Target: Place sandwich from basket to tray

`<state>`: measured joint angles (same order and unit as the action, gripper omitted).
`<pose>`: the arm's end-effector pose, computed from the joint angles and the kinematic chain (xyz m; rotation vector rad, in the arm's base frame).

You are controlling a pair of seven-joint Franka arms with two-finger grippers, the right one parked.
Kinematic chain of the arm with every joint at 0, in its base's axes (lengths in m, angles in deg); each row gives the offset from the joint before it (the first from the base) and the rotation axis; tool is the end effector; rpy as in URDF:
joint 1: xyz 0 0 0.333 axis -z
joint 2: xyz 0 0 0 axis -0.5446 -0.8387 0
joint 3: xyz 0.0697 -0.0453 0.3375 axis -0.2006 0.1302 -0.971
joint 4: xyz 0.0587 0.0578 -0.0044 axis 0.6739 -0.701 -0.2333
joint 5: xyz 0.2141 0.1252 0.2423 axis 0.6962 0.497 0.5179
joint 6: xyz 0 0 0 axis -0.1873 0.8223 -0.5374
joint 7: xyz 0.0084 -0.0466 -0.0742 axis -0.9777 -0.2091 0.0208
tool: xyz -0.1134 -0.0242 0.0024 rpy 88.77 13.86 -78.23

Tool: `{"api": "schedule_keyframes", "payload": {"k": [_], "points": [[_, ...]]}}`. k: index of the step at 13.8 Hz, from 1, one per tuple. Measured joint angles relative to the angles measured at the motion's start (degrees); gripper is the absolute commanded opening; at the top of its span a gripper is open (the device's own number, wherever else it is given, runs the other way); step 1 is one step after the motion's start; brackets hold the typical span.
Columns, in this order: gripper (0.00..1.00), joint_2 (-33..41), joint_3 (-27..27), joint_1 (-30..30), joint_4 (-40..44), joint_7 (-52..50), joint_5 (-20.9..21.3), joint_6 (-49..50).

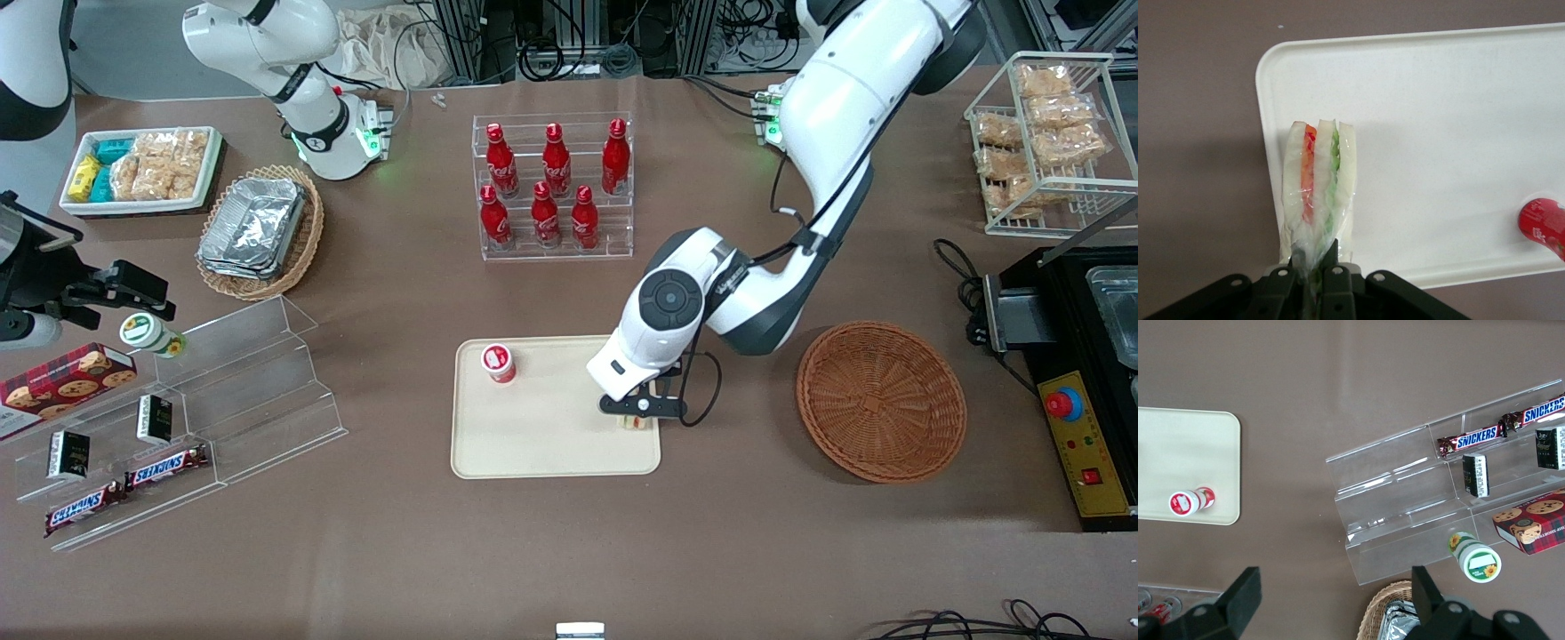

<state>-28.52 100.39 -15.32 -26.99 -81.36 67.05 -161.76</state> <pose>0.5822 -0.4006 0.3234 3.0535 -0.1024 -0.0425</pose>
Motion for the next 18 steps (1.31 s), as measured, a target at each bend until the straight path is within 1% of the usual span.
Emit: {"api": "schedule_keyframes", "payload": {"k": [2, 5, 6, 10, 12, 15, 18], "points": [[0.20, -1.6, 0.0, 0.0, 0.0, 0.1, 0.1, -1.6], [0.92, -3.3, 0.0, 0.0, 0.1, 0.1, 0.1, -2.8], [0.99, -3.5, 0.0, 0.0, 0.1, 0.1, 0.1, -2.9], [0.99, -3.4, 0.0, -0.2, 1.3, 0.0, 0.1, -2.8], [0.99, -1.7, 0.0, -0.5, 2.7, 0.0, 0.1, 1.0], [0.99, 6.0, -0.1, -1.3, 4.4, 1.2, 0.1, 12.7], [0.99, 15.3, -0.2, -5.2, 4.5, 6.1, 0.1, 22.7]]}}
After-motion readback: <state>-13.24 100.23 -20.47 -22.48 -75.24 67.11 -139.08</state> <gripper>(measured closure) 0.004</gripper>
